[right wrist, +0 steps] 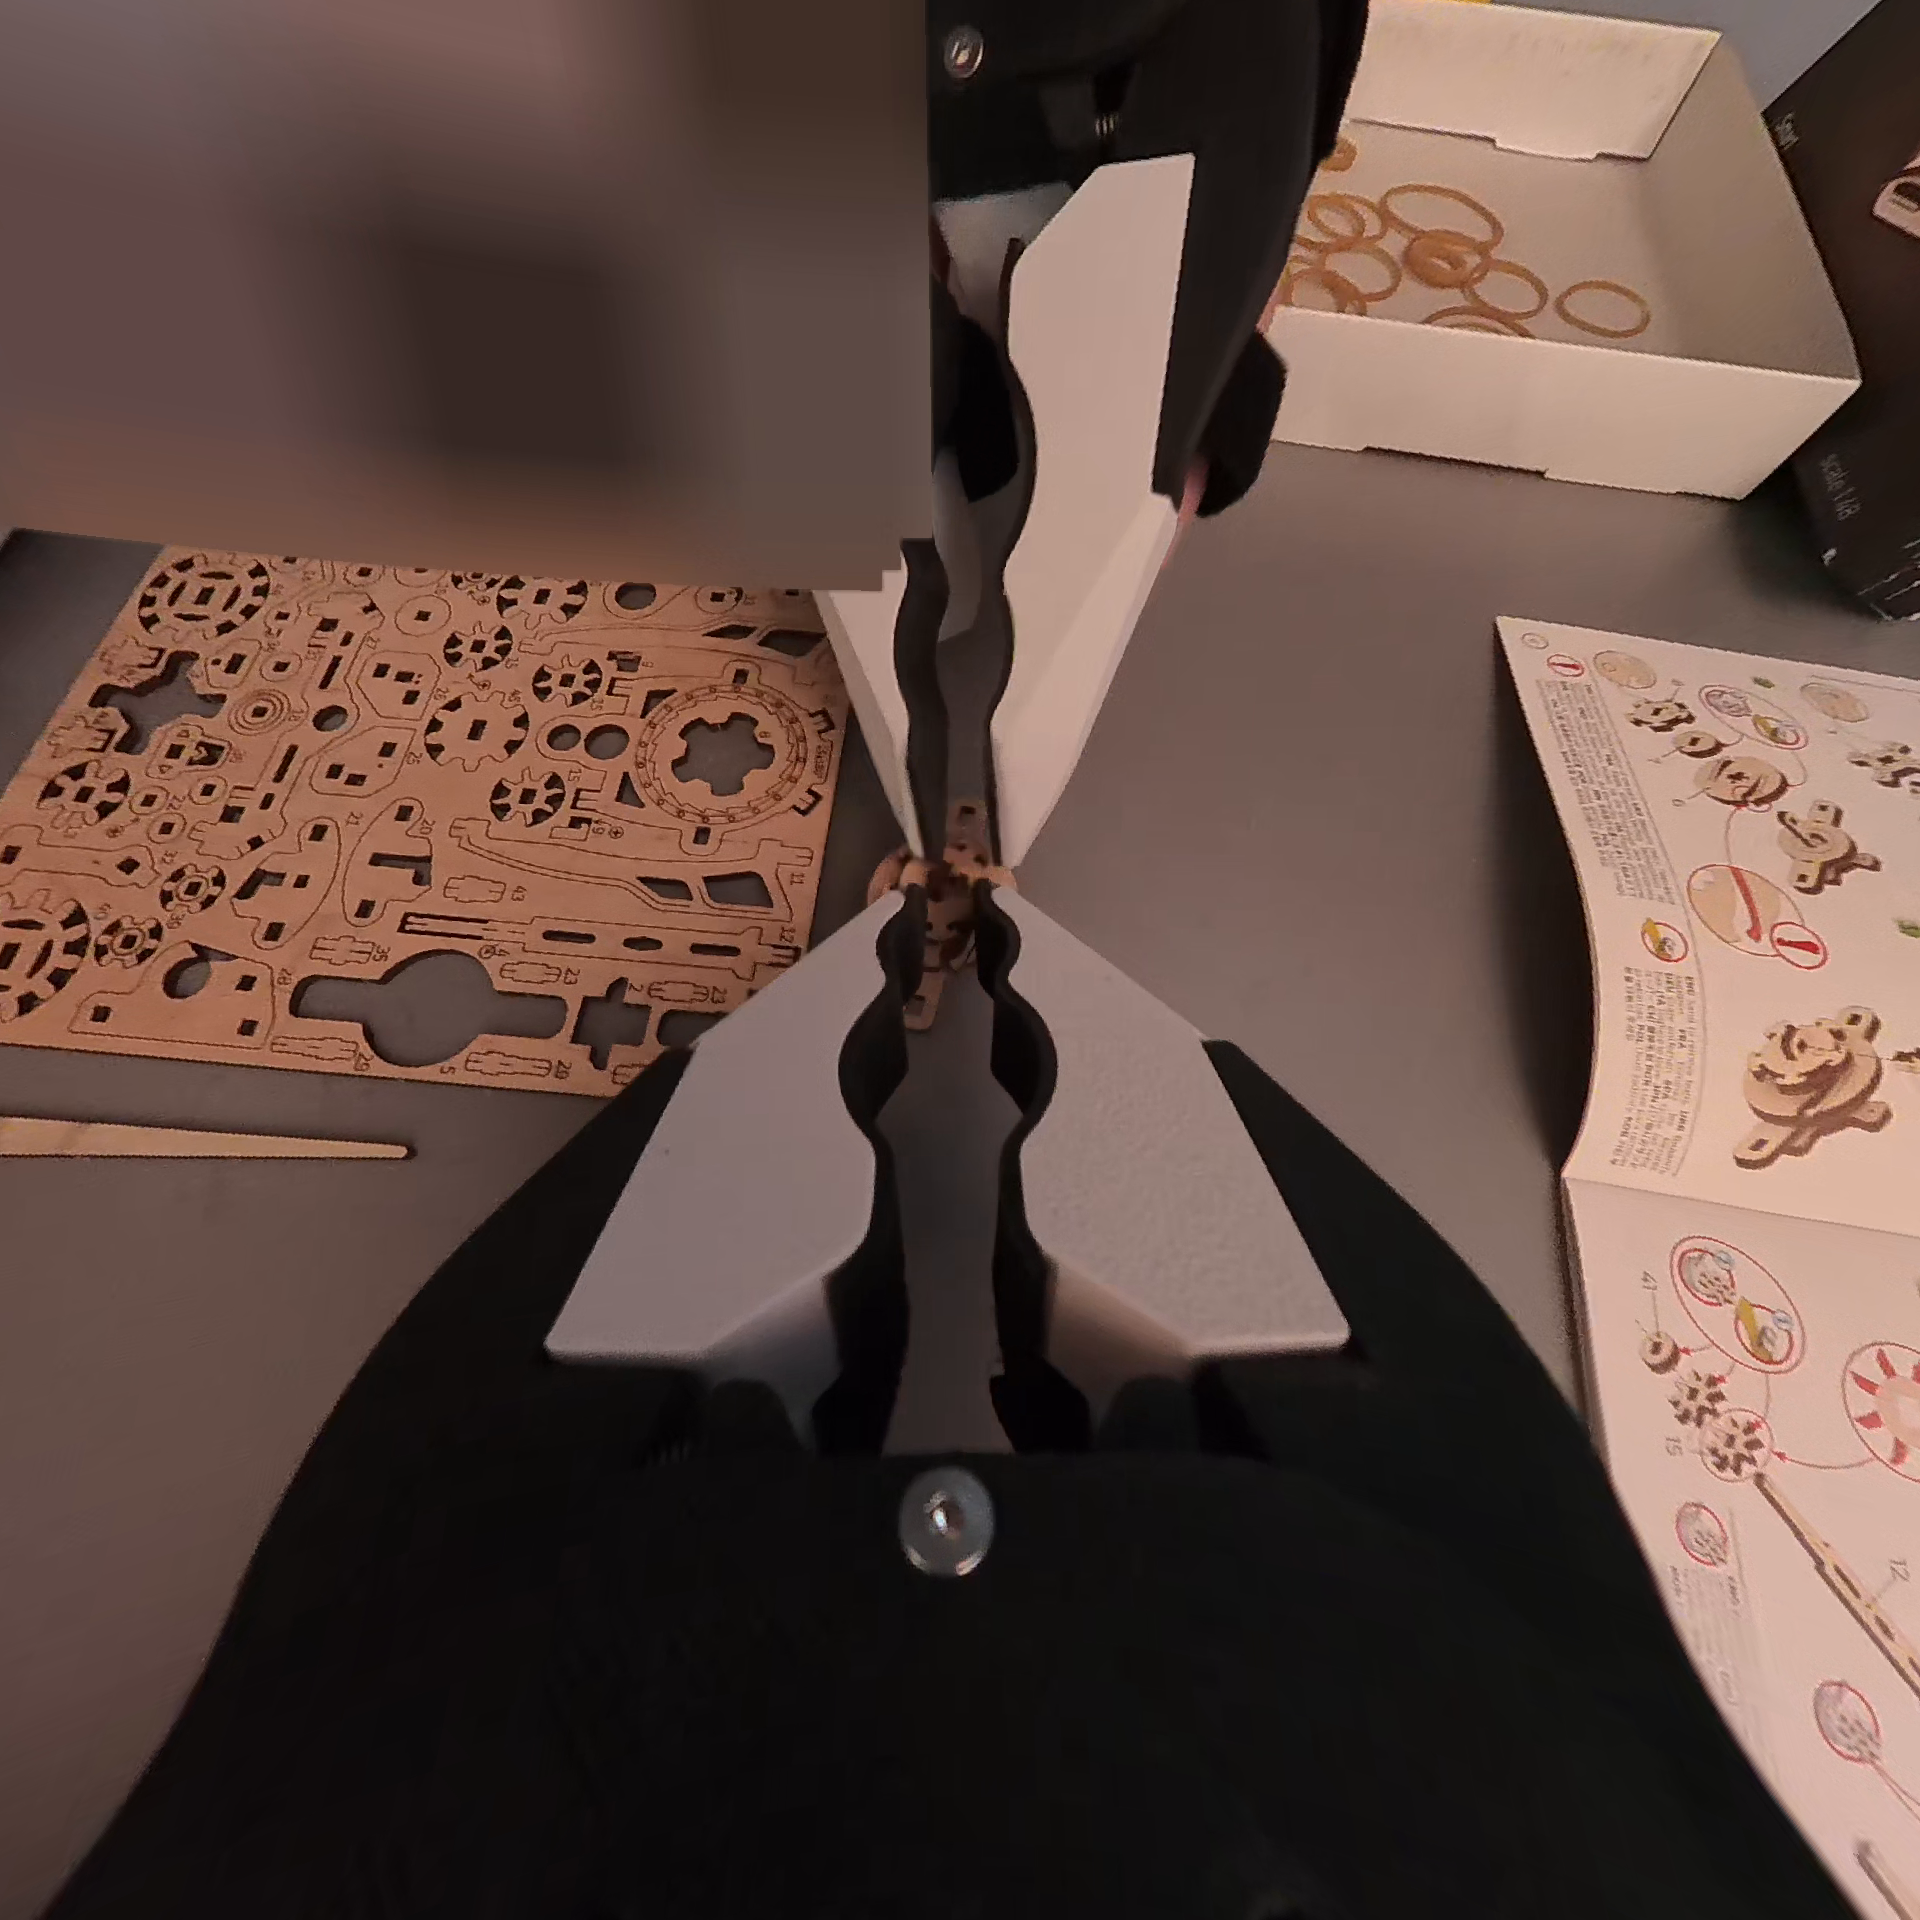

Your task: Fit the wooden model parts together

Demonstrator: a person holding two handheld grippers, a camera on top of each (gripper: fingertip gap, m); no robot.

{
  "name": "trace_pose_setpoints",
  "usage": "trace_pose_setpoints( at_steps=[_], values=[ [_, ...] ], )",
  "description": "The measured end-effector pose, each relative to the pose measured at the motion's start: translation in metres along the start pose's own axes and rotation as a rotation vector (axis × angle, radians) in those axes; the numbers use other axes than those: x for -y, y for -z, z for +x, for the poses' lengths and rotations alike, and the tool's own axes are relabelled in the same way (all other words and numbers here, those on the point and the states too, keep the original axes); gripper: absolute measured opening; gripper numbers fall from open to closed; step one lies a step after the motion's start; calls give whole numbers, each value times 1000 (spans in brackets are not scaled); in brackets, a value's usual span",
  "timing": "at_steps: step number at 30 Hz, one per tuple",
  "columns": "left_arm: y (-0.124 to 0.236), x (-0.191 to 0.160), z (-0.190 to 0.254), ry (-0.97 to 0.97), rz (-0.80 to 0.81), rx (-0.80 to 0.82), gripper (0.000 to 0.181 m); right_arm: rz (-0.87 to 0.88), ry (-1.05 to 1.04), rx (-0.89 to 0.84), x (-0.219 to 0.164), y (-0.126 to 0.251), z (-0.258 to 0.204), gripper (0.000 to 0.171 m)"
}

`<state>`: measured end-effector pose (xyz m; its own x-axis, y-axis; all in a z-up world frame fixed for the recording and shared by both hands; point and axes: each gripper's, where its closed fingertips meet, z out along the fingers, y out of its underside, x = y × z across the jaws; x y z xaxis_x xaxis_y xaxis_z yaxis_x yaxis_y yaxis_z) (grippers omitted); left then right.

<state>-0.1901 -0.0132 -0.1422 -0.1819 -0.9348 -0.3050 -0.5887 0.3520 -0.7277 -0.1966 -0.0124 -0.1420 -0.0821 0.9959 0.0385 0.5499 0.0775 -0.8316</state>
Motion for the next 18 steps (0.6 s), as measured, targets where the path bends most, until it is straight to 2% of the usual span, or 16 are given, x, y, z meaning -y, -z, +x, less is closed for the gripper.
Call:
trace_pose_setpoints(
  at_steps=[7, 18],
  values=[
    [-2, 3, 4, -16, 24, -11, 1, 6, -13, 7, 0, -1, -1, 6],
    [-1, 2, 3, 17, 41, -21, 2, 2, -10, -10, 1, -2, -1, 6]
  ],
)
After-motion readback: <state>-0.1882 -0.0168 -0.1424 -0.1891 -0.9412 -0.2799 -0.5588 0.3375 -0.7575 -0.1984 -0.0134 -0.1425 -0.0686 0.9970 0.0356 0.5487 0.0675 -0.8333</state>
